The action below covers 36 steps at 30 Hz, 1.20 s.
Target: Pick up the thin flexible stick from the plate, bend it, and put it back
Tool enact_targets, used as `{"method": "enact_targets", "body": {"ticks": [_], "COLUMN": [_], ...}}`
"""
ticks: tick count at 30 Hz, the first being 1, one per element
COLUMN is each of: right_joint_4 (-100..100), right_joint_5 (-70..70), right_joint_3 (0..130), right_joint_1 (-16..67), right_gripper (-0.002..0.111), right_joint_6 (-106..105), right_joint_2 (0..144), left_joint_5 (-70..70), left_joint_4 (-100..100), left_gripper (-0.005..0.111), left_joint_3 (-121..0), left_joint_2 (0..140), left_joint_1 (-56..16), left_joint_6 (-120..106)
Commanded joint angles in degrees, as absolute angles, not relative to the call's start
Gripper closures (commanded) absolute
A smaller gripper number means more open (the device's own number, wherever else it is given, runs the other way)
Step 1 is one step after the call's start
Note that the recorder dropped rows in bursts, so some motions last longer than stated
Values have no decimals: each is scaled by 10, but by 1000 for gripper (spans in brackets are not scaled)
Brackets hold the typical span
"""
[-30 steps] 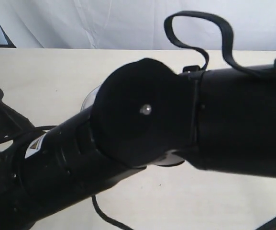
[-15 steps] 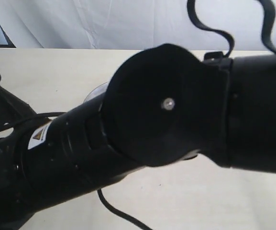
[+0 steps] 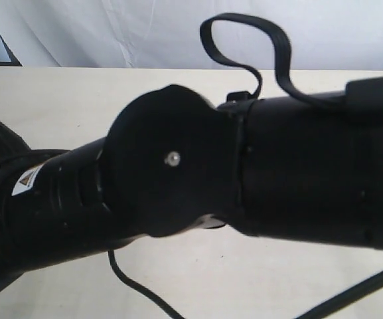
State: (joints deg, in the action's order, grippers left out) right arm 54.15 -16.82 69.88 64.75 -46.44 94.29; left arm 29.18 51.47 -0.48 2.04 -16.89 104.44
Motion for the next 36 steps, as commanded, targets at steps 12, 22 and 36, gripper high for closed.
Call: {"method": "enact_targets", "body": {"ticks": [12, 22, 36], "right_joint_4": [570, 553, 484], "right_joint_5": [-173, -188, -249], "right_joint_3": [706, 706, 706], "right_joint_1": [646, 646, 646], "right_gripper": [109, 109, 51], "right_joint_6": [-466, -466, -463], "right_joint_2": [910, 878, 923], "left_joint_5": [292, 283, 257], "left_joint_4": [623, 661, 656], "left_gripper": [106, 106, 106], "left_joint_3": [0, 0, 0], "left_joint_2": [21, 21, 21], "left_joint_1": [-172, -172, -172], "left_joint_6": [1044, 1044, 1043]}}
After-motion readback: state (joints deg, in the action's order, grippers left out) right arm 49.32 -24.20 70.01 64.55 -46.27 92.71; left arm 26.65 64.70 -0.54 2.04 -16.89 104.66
